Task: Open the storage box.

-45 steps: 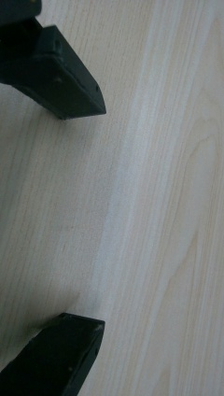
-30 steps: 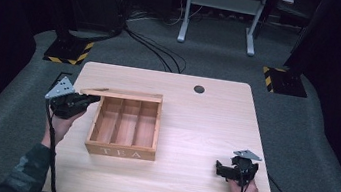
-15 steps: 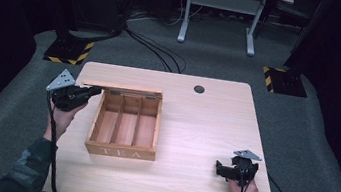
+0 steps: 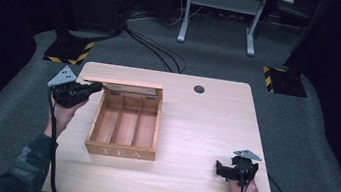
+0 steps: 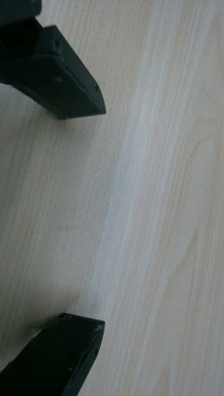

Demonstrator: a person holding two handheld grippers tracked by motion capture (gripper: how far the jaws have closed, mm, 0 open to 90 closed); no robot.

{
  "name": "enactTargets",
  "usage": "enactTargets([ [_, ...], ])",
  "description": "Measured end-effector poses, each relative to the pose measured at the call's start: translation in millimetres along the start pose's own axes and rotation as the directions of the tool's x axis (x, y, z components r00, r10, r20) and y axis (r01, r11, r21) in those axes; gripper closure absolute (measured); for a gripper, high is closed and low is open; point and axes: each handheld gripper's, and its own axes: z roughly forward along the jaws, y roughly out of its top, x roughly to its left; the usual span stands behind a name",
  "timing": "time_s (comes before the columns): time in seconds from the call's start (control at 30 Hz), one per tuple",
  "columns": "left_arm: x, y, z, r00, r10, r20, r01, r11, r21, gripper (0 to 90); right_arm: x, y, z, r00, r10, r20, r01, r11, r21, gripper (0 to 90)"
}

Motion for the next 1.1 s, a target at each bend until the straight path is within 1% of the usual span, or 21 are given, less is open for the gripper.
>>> enactTargets([
  [0.27, 2.2, 0.5, 2.4, 1.0, -0.002, -0.006, 0.002, 1.0, 0.008, 89.2, 0.0, 0.0, 0.1, 1.0, 0.0, 0.001, 0.0, 1.0, -0.001, 0.0],
  [0.3, 2.3, 1.0, 3.2, 0.9999, -0.01, -0.008, 0.01, 0.9999, 0.006, 89.2, -0.1, 0.0, 0.0, 1.0, 0.0, -0.001, 0.0, 1.0, 0.0, 0.0],
  [0.37, 2.9, 1.5, 3.4, 1.0, -0.005, -0.007, 0.005, 1.0, 0.007, 89.2, 0.0, 0.0, 0.1, 1.0, 0.001, 0.001, -0.001, 1.0, 0.0, 0.0],
  [0.47, 2.7, 1.6, 4.7, 0.9999, -0.003, -0.016, 0.003, 1.0, 0.005, 89.2, 0.0, 0.0, 0.1, 1.0, 0.0, 0.001, 0.0, 1.0, -0.001, 0.0],
  [0.5, 3.5, 1.3, 4.9, 0.9999, 0.001, -0.015, 0.0, 0.9999, 0.012, 89.2, 0.0, 0.0, 0.0, 1.0, 0.0, 0.0, 0.0, 1.0, 0.0, 0.0],
  [1.1, 5.0, 3.1, 7.0, 0.9997, -0.001, -0.024, 0.001, 0.9998, 0.018, 89.3, 0.0, 0.0, 0.0, 1.0, 0.0, 0.001, 0.0, 1.0, 0.0, 0.0],
])
